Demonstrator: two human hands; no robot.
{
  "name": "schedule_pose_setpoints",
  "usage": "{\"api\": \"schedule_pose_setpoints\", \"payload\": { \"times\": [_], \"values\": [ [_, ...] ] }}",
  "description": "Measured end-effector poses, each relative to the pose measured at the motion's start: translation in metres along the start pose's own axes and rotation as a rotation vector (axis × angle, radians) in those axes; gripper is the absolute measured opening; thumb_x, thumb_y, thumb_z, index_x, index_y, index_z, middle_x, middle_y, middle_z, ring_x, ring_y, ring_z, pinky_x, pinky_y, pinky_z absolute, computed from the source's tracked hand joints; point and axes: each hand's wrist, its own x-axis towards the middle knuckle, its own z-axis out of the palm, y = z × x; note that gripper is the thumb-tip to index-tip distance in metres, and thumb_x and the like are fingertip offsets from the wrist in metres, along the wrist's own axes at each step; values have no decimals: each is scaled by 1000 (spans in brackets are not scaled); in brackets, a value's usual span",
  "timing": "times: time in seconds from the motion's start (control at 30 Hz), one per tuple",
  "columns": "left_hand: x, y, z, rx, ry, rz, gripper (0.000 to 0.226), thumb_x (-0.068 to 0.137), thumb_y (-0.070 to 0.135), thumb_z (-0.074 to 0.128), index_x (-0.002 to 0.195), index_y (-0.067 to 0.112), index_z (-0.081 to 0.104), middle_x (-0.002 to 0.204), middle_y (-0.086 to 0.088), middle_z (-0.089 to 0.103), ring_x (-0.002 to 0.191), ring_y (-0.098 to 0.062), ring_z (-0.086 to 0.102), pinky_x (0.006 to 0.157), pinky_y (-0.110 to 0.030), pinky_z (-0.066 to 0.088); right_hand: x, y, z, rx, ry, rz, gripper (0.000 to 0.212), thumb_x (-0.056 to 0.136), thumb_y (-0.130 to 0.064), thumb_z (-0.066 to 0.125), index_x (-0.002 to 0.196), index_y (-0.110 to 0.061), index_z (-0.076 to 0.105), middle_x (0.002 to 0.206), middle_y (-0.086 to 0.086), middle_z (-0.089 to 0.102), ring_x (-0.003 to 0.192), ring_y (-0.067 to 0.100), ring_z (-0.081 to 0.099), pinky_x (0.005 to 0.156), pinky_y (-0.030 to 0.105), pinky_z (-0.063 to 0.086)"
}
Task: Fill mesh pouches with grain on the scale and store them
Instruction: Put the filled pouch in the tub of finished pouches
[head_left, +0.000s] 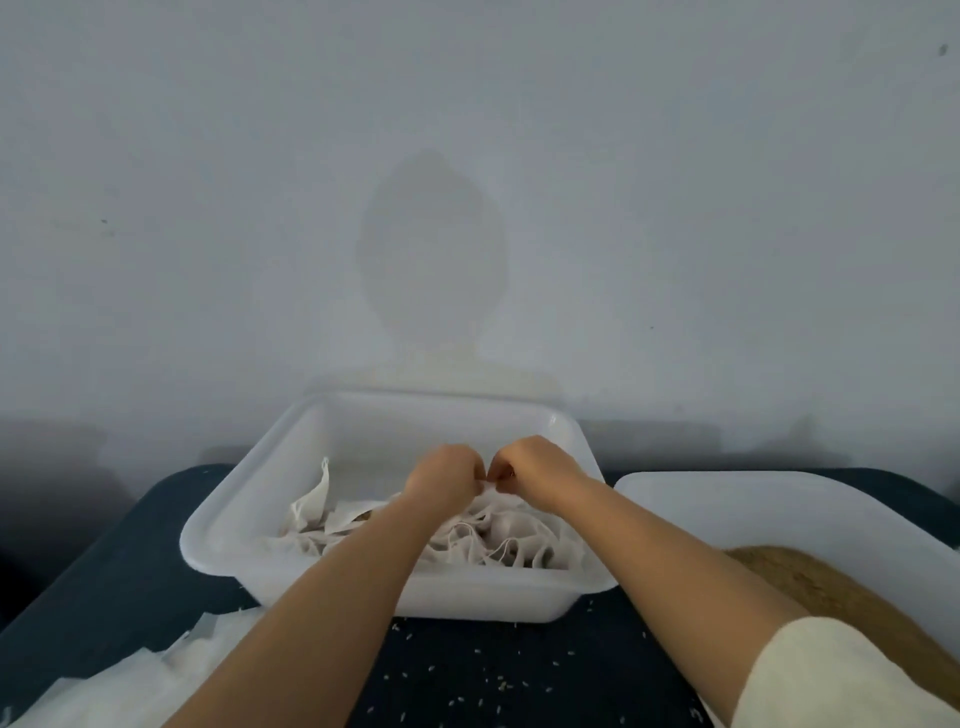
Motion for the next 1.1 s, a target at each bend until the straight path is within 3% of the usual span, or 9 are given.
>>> {"api": "schedule_pose_setpoints", "payload": {
  "times": [0.17, 0.27, 0.4, 0.53, 0.7, 0.8, 0.87, 0.97, 1.1],
  "values": [
    [-21, -9, -21, -127, 45, 71, 24, 87, 16, 60, 109, 12, 67, 114, -5, 66, 109, -20, 57, 90, -23, 39, -6, 3, 6, -23, -58, -14, 23, 90, -12, 58, 110, -17, 69, 112, 1, 67, 104, 19, 60, 92, 32, 48],
    [-51, -24, -37, -247, 154, 37, 20, 87, 14, 59, 105, 14, 68, 106, 0, 68, 100, -15, 59, 77, -14, 37, -11, 5, 8, -13, -43, 9, 24, 92, -14, 57, 113, -17, 68, 116, 0, 65, 105, 17, 59, 93, 28, 47],
    [-93, -40, -52, -353, 183, -12, 19, 89, 17, 57, 106, 18, 67, 96, 8, 63, 93, -8, 58, 79, -16, 40, -21, -1, 1, 41, 40, 0, 27, 90, -8, 57, 111, -16, 70, 115, 0, 67, 103, 15, 61, 89, 22, 46],
    [-132, -49, -59, -478, 266, -39, 13, 88, 17, 61, 100, 19, 67, 85, 14, 60, 81, -1, 56, 70, -9, 40, -38, -20, -13, 164, 149, -48, 23, 91, -10, 58, 110, -15, 71, 114, -1, 68, 104, 13, 61, 88, 21, 44],
    [-176, -56, -67, -494, 330, -49, 10, 88, 19, 64, 89, 29, 62, 85, 18, 62, 83, 2, 58, 67, -1, 38, -70, -59, -24, 282, 221, -155, 19, 90, -14, 62, 105, -19, 73, 105, -6, 71, 90, 2, 60, 76, 8, 40],
    [-208, -62, -73, -517, 357, -30, 11, 87, 20, 65, 89, 31, 65, 85, 23, 64, 81, 9, 59, 68, 2, 39, -92, -81, -24, 327, 221, -211, 19, 89, -15, 63, 104, -21, 74, 99, -9, 71, 83, -3, 61, 77, 13, 47],
    [-231, -69, -78, -518, 372, -34, 13, 86, 21, 65, 88, 34, 66, 85, 23, 66, 82, 9, 60, 71, -2, 43, -106, -95, -20, 353, 209, -247, 18, 88, -15, 65, 102, -22, 74, 92, -15, 68, 73, -12, 58, 70, 6, 44],
    [-264, -81, -80, -502, 399, -101, 12, 86, 21, 65, 90, 32, 68, 87, 19, 68, 83, 2, 63, 77, -15, 48, -124, -116, -11, 354, 167, -311, 18, 87, -16, 66, 102, -24, 75, 89, -20, 64, 73, -20, 53, 68, -2, 37],
    [-306, -100, -70, -335, 341, -154, 13, 87, 26, 65, 97, 32, 66, 89, 25, 63, 85, 10, 57, 81, -13, 44, -142, -147, 11, 289, 14, -356, 21, 86, -22, 68, 106, -25, 72, 90, -22, 62, 77, -14, 53, 69, 0, 38]
  ]
}}
